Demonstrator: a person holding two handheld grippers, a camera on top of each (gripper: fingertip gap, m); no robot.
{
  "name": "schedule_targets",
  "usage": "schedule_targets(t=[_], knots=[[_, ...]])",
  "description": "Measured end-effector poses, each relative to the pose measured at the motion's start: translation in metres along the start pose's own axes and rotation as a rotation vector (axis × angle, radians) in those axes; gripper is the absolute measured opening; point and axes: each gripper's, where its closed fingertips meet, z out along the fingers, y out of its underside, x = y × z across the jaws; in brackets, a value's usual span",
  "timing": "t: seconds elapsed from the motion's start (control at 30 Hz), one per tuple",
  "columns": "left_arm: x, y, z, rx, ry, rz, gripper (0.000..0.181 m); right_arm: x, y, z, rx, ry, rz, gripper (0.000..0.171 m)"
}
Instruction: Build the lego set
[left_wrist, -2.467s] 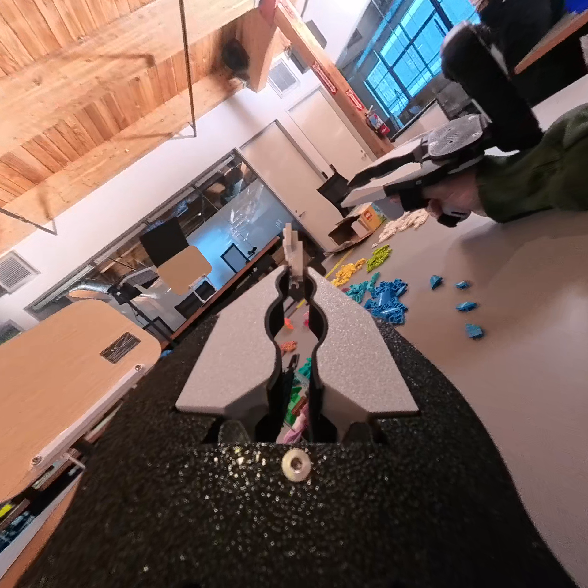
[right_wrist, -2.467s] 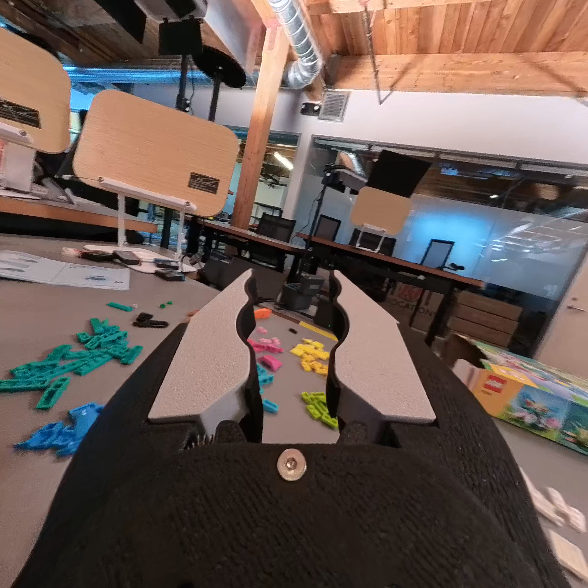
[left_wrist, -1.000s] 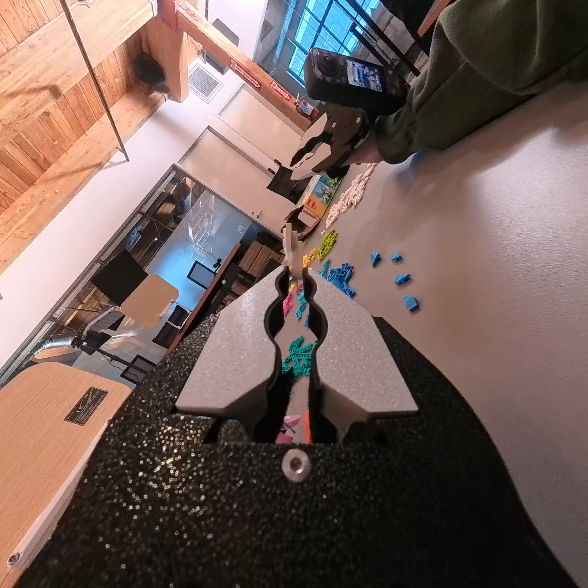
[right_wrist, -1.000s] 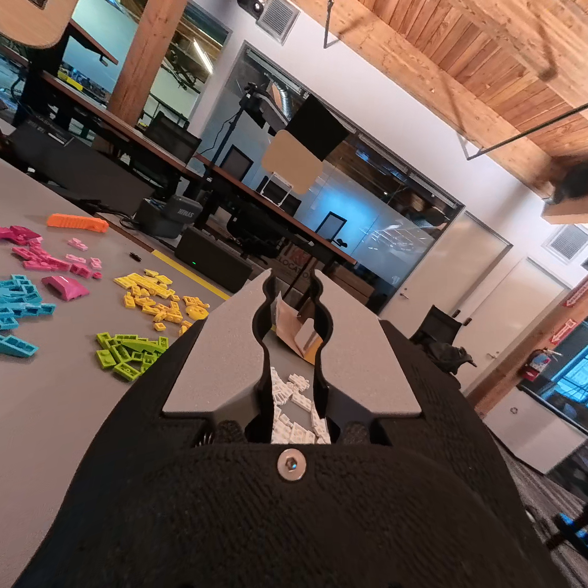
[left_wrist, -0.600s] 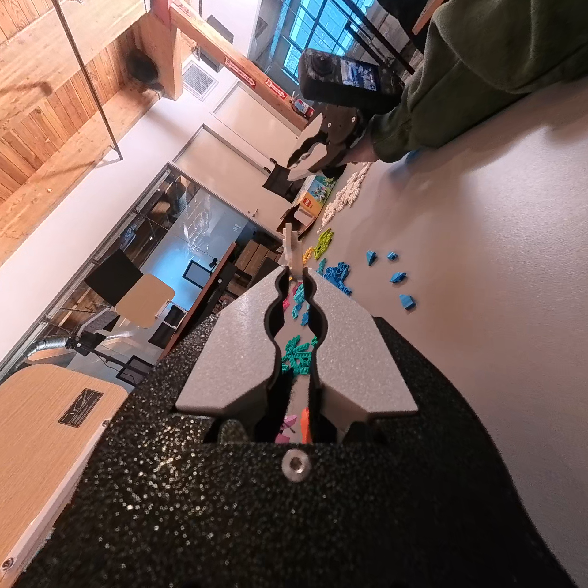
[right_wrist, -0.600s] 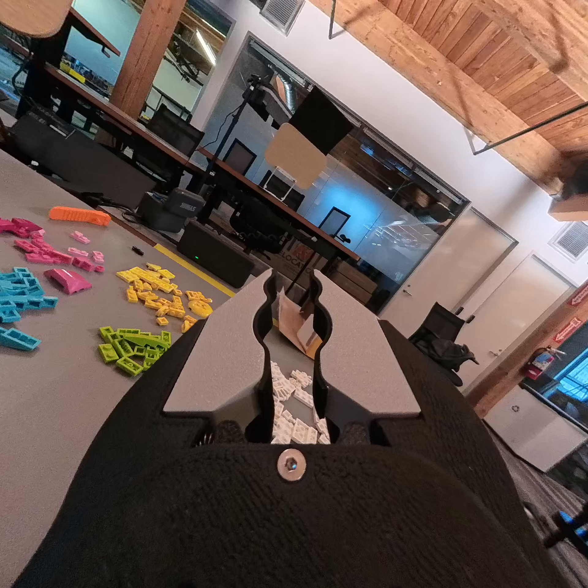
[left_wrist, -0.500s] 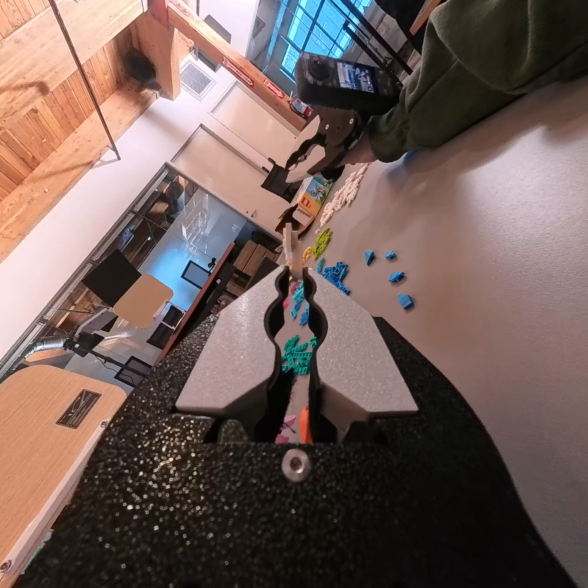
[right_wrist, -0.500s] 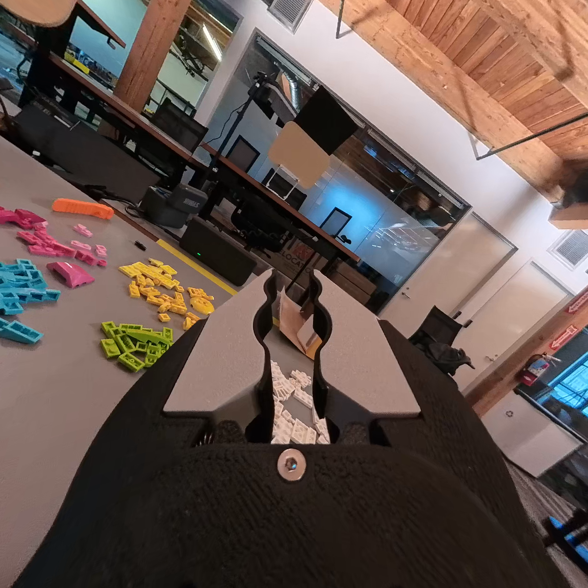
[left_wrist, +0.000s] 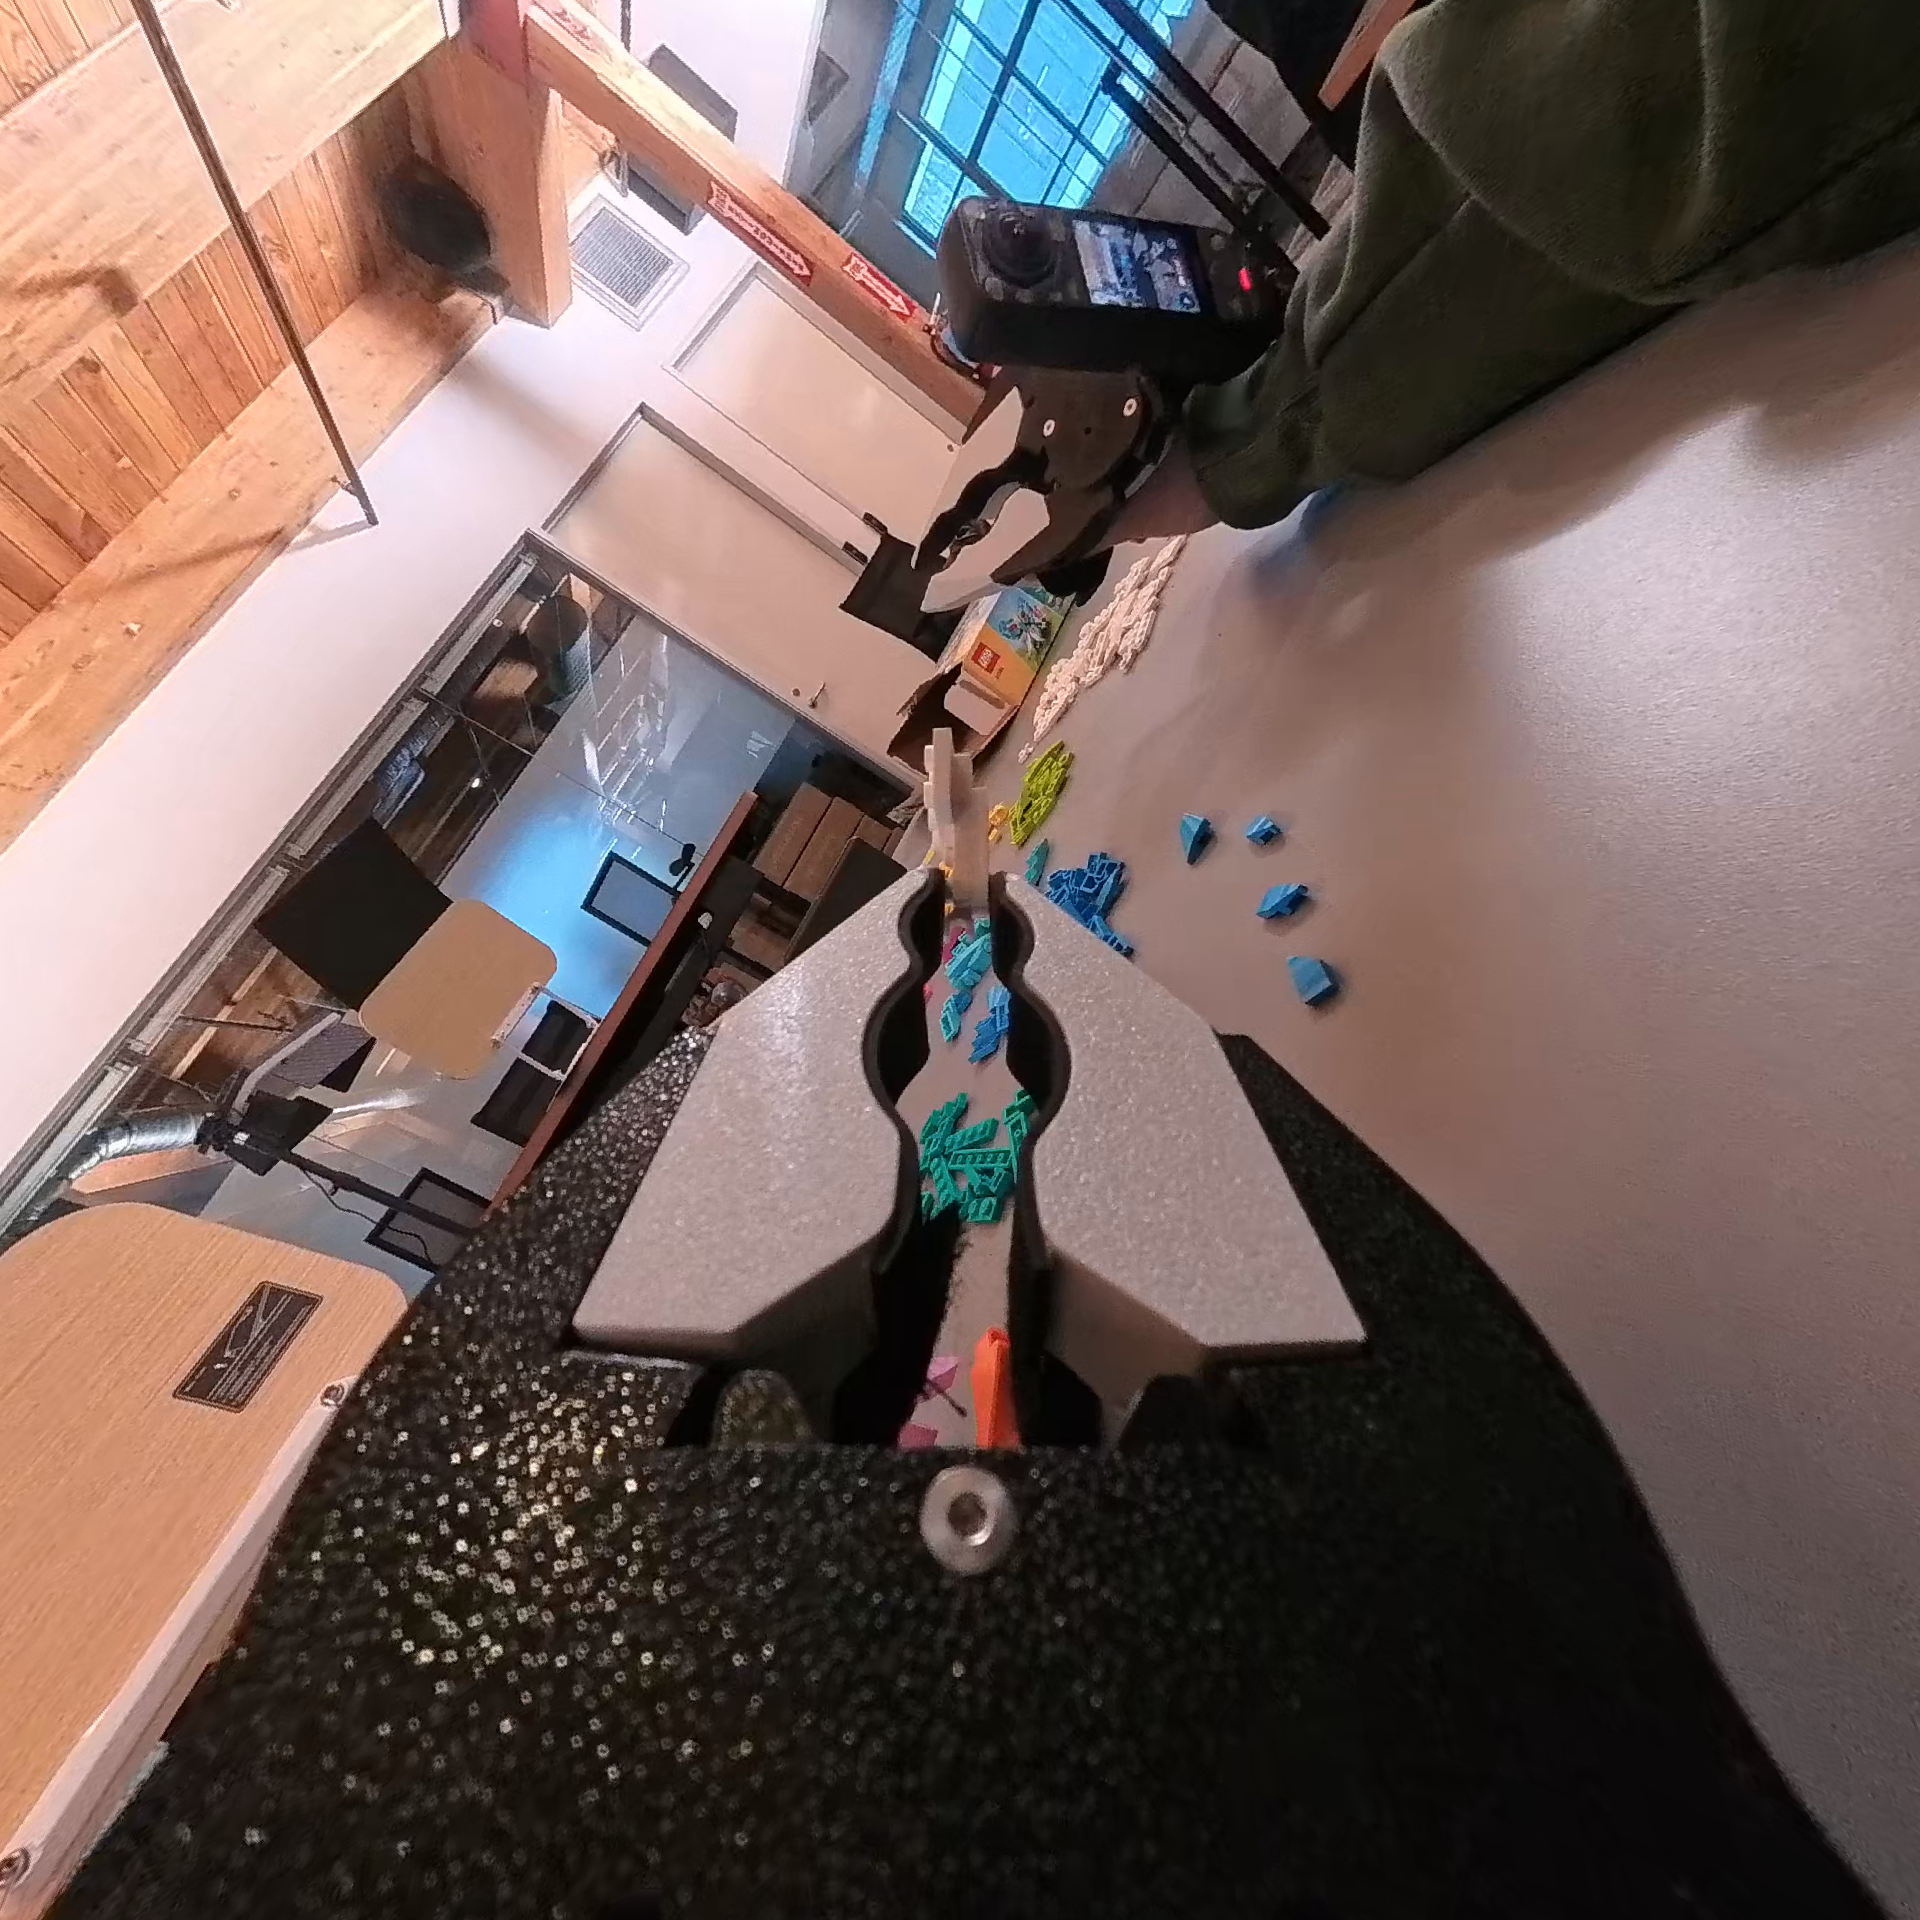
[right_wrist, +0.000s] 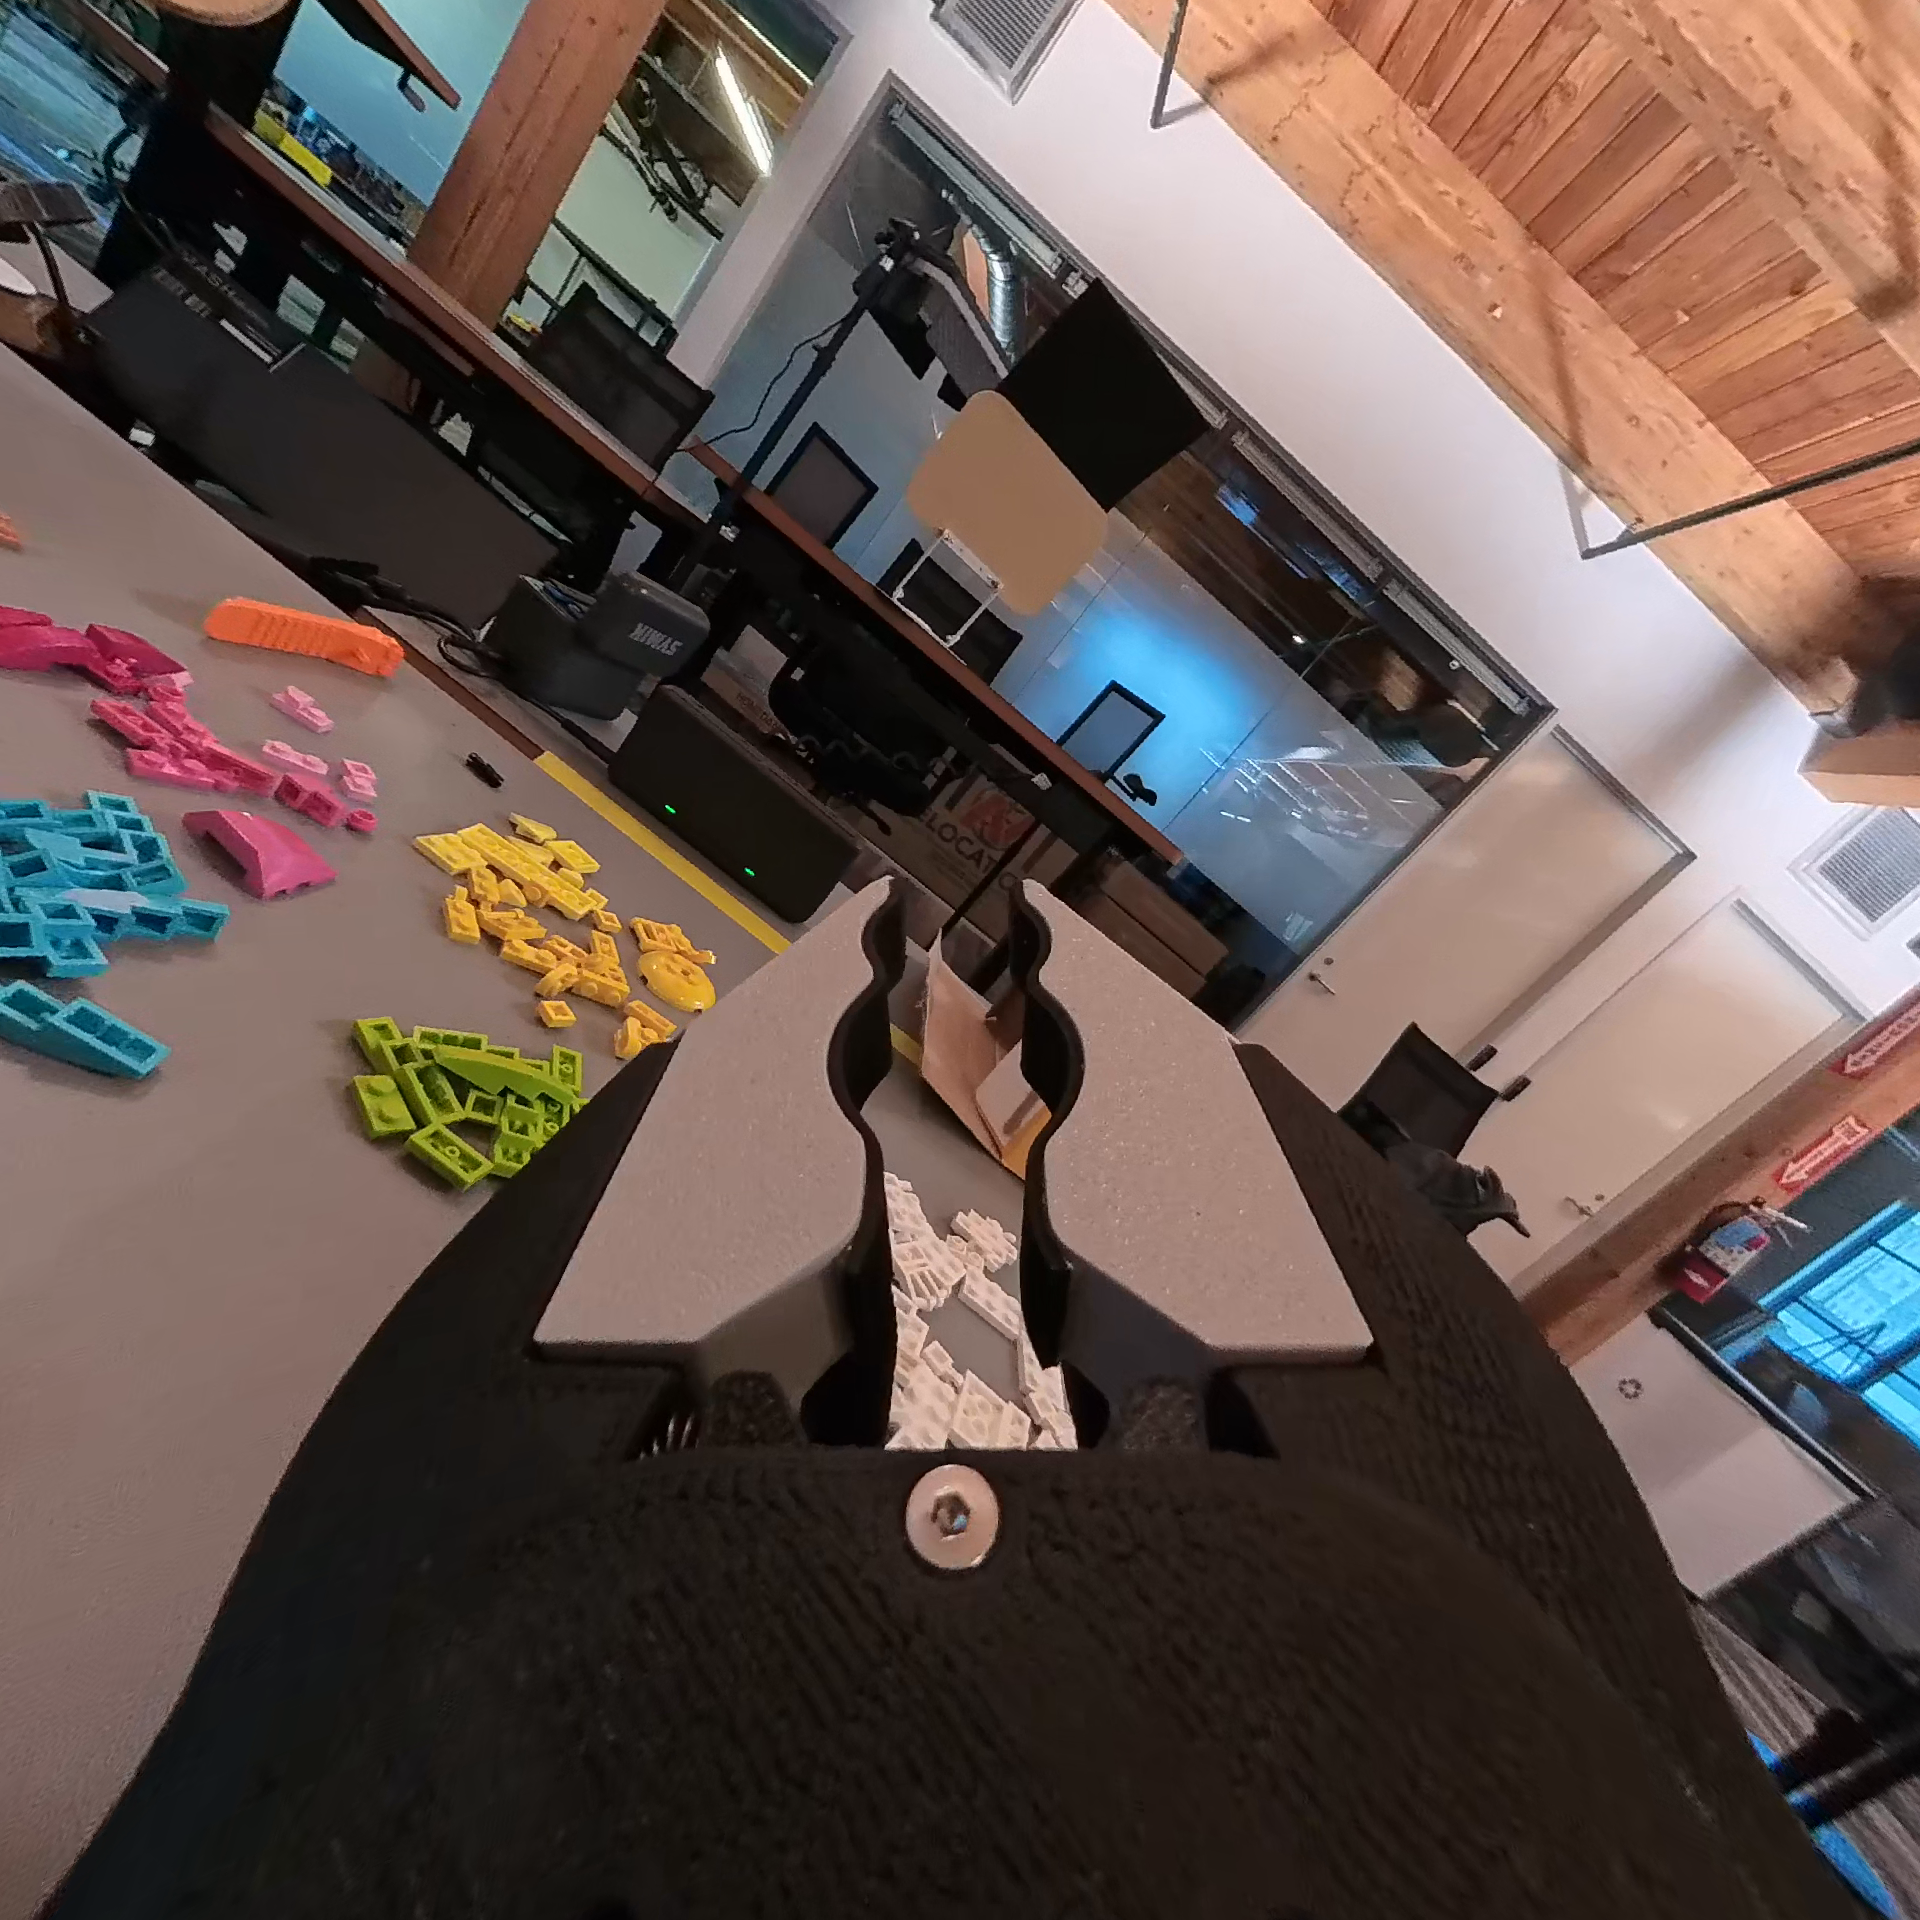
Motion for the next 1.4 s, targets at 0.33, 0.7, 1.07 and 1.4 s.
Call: schedule_targets(t=[0.33,0.7,1.07,1.4], knots=[[0.001,0.000,0.000,0.001,0.008,0.002,0.005,-0.002,0.000,0.001,-0.004,-0.005,-0.016,0.018],[0.000,0.000,0.000,0.005,0.004,-0.009,0.005,0.001,-0.003,0.000,0.005,0.009,-0.029,0.016],[-0.005,0.005,0.002,-0.009,-0.008,-0.046,0.005,-0.081,-0.058,-0.009,0.137,-0.416,-0.155,0.014],[-0.004,0.004,0.000,-0.002,-0.006,-0.041,0.005,-0.197,-0.043,-0.012,-0.446,-1.295,0.003,0.006]])
